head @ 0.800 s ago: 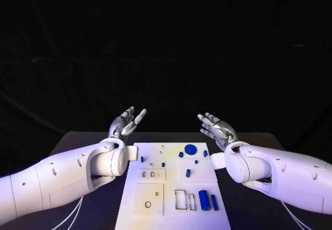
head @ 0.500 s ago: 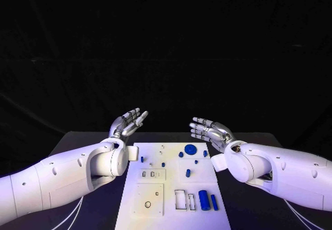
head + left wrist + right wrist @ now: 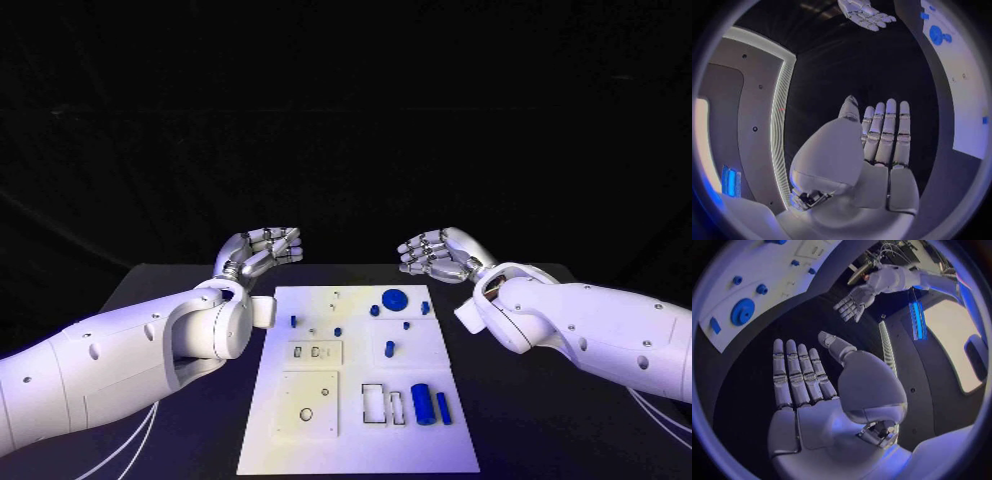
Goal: Assemble the parts on the task board
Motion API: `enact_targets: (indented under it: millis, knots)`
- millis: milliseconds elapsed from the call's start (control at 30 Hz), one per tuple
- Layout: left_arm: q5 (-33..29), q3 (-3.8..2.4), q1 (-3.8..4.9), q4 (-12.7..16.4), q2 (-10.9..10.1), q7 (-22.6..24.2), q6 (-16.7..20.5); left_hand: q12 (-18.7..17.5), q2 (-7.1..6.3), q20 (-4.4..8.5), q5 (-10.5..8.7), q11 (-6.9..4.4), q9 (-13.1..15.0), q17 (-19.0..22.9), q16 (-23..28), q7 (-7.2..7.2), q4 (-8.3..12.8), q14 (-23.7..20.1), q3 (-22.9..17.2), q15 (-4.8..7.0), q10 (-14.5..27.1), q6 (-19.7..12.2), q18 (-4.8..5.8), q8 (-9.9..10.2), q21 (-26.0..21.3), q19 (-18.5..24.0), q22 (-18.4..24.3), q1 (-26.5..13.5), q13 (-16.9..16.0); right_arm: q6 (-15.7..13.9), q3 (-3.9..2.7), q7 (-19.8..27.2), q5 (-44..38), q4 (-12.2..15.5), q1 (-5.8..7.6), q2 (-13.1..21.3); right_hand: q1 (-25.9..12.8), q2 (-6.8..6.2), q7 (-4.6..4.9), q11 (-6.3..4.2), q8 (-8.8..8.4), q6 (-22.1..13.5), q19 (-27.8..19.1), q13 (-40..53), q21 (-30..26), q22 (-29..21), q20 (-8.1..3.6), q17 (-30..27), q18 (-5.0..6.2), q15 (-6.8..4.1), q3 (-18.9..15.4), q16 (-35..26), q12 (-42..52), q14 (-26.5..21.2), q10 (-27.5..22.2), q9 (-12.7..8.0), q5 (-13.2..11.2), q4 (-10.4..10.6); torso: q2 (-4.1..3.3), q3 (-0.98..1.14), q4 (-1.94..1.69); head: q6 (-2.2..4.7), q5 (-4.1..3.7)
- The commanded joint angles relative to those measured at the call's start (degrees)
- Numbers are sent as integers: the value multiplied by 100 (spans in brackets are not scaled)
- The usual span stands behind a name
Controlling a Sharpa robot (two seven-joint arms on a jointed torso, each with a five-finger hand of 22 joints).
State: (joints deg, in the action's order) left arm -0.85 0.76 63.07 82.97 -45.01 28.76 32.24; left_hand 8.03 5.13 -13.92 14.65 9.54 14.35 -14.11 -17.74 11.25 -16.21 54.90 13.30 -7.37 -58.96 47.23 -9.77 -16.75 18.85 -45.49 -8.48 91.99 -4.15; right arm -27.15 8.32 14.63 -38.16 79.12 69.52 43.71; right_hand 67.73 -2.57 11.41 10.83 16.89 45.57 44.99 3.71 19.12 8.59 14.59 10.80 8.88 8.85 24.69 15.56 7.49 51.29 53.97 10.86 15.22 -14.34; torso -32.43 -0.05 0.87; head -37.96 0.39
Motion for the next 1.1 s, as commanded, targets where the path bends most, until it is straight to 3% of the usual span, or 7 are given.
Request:
enact_targets:
  millis: [33,267,467,567,633,767,1100]
  knots:
    - [284,-6,8,144,-83,13,-325,-21,2,11,11,-34,28,-64,-28,-8,-21,84,90,10,-143,94,-77,-32,38,-80,14,74,-7,221,-7,-647,-1555,-1,63,-11,9,-136,6,-242,96,656,790,41,587,305,-282,392,143,-305,107,212,-130,1075,922,237,119,-180,-66,30,-17,-40,3]
    - [421,-19,17,666,-430,-19,-478,-70,-40,29,0,-45,56,-133,-23,-7,-33,116,241,22,-225,119,-74,-21,41,-118,30,18,-10,621,-12,-1282,-2857,93,254,-14,-77,-340,-157,-444,97,883,1186,133,1486,898,-593,1151,143,-635,119,821,-250,1972,1397,527,317,-187,-310,-17,-37,-52,-39]
    - [521,-46,27,1136,-677,-39,-585,-223,10,15,-245,-4,102,-230,44,32,-22,57,484,-4,-182,64,-66,35,27,-141,66,-127,-1,1025,-14,-1738,-3990,192,380,-54,-301,-520,-196,-505,-41,928,1193,252,2296,1524,-707,2089,146,-744,227,1700,-367,2232,1462,774,360,-151,-485,-55,-124,-40,-32]
    - [597,-69,29,1327,-767,-62,-610,-265,13,13,-285,6,117,-254,63,42,-17,39,548,-10,-158,52,-66,45,29,-154,72,-151,2,1093,-15,-1923,-4397,235,418,-90,-387,-580,-267,-586,-110,974,1469,364,3034,2107,-805,2778,134,-845,381,2825,-338,2633,1597,921,385,-130,-578,-77,-157,-39,-45]
    - [614,-93,30,1413,-801,-74,-621,-305,28,9,-325,16,127,-277,80,57,-13,25,601,-16,-131,23,-65,65,30,-166,79,-166,5,1120,-16,-2006,-4549,239,432,-115,-431,-631,-255,-587,-155,955,2037,412,4168,3552,-819,3700,-62,-831,506,4003,-357,2844,1566,1028,355,-113,-613,-89,-166,-41,-58]
    - [616,-152,31,1527,-842,-83,-622,-353,58,5,-338,17,134,-303,103,73,-1,1,647,-23,-93,-24,-63,96,26,-168,89,-160,10,1196,-15,-2115,-4746,225,445,-171,-473,-695,-223,-531,-212,903,2540,387,5028,4746,-776,4586,-232,-795,544,5007,-377,3111,1318,1123,327,-64,-685,-115,-179,-44,-83]
    - [544,-208,35,1670,-870,-121,-669,-436,112,-23,-274,83,153,-372,170,142,26,-85,774,-68,18,-176,-52,172,0,-130,121,-142,16,1258,-15,-2323,-5044,109,411,-374,-473,-756,-139,-437,-361,719,2996,355,5689,5734,-697,5244,-386,-722,422,5737,-377,3308,932,1184,267,25,-808,-125,-203,-38,-91]
